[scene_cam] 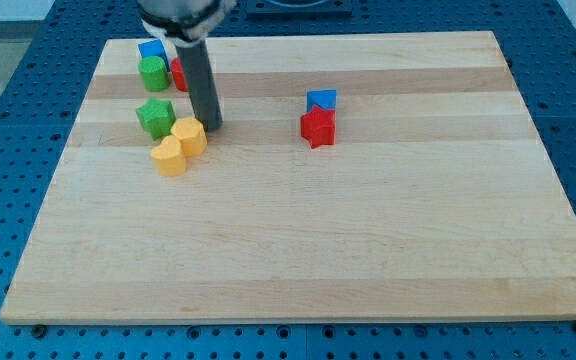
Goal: Drag the red star horizontally to the right side of the red circle
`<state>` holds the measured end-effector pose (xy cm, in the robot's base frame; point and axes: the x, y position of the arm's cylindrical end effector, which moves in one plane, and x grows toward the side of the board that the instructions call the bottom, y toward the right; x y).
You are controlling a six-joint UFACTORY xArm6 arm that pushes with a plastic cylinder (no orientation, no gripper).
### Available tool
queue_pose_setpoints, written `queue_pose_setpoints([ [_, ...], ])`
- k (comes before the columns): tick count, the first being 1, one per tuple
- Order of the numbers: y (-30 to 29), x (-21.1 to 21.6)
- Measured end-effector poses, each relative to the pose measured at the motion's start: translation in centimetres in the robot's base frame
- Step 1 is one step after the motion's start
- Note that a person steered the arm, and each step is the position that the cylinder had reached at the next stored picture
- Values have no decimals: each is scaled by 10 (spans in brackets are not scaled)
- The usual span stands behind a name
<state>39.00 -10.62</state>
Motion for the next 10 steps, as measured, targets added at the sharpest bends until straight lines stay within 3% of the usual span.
queue_pose_setpoints([
  [1,36,40],
  [3,137,50],
  [6,137,-8],
  [10,60,-79],
])
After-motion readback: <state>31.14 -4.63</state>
